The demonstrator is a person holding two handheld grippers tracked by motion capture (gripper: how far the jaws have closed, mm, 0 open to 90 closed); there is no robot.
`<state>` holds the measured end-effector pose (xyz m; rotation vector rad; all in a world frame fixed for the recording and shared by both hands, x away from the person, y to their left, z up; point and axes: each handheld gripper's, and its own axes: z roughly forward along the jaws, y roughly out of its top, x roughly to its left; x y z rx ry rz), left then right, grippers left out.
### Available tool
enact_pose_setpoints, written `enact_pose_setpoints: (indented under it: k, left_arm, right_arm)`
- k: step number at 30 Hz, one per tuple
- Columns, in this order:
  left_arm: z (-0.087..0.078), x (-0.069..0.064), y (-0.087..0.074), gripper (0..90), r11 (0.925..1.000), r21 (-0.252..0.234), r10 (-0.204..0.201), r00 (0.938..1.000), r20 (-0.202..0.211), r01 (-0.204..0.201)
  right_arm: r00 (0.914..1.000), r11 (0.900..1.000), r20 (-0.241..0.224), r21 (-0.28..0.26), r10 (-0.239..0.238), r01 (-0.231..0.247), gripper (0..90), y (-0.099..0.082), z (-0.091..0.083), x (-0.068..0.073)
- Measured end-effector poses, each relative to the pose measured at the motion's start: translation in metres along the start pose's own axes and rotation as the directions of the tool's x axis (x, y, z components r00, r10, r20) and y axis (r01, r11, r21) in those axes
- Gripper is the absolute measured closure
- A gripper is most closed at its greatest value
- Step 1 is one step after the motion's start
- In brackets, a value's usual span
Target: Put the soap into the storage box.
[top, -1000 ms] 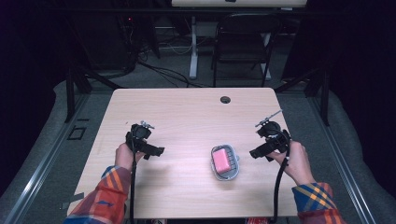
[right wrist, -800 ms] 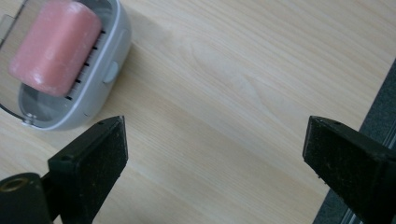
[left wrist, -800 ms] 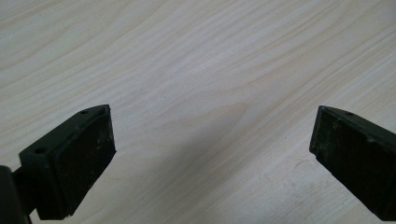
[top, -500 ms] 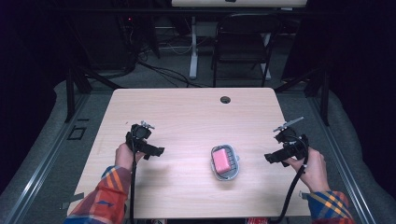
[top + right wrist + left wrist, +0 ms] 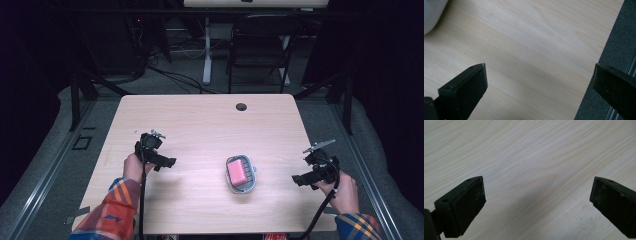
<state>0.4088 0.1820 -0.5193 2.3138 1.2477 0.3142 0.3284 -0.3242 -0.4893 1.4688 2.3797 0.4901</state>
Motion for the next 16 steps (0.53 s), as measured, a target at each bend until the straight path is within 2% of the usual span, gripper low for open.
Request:
enact_pose_setpoints:
  k: [4, 5, 8, 11, 12, 16]
  left_arm:
    - [0.0, 0.0, 0.0, 0.0, 1.0, 0.003, 0.005, 1.0, -0.001, -0.005]
    - [0.0, 0.0, 0.0, 0.0, 1.0, 0.004, 0.006, 1.0, -0.001, -0.006]
    - [0.001, -0.001, 0.0, 0.0, 1.0, 0.004, 0.007, 1.0, 0.003, -0.007]
    - [0.001, -0.001, 0.0, 0.0, 0.9999, 0.006, 0.01, 0.9999, 0.005, -0.01]
    - [0.001, -0.001, 0.0, 0.0, 0.9999, 0.006, 0.01, 0.9999, 0.005, -0.01]
    - [0.002, -0.001, 0.001, 0.0, 0.9999, 0.01, 0.013, 0.9999, 0.007, -0.013]
  right_arm:
    - [1.0, 1.0, -0.009, -0.001, 0.004, -0.004, 0.0, -0.01, 0.008, -0.002]
    - [0.9996, 0.9997, -0.024, 0.021, 0.012, -0.012, 0.0, -0.016, 0.015, -0.002]
    - [0.9996, 0.998, -0.015, 0.059, -0.023, 0.024, 0.0, -0.019, 0.02, -0.001]
    - [0.9994, 0.9987, -0.03, 0.048, -0.016, 0.018, 0.0, -0.019, 0.021, -0.001]
    - [0.9995, 0.9984, -0.022, 0.051, -0.023, 0.025, 0.0, -0.019, 0.021, -0.001]
    - [0.9982, 0.9983, -0.047, 0.044, -0.037, 0.039, 0.0, -0.018, 0.023, 0.0]
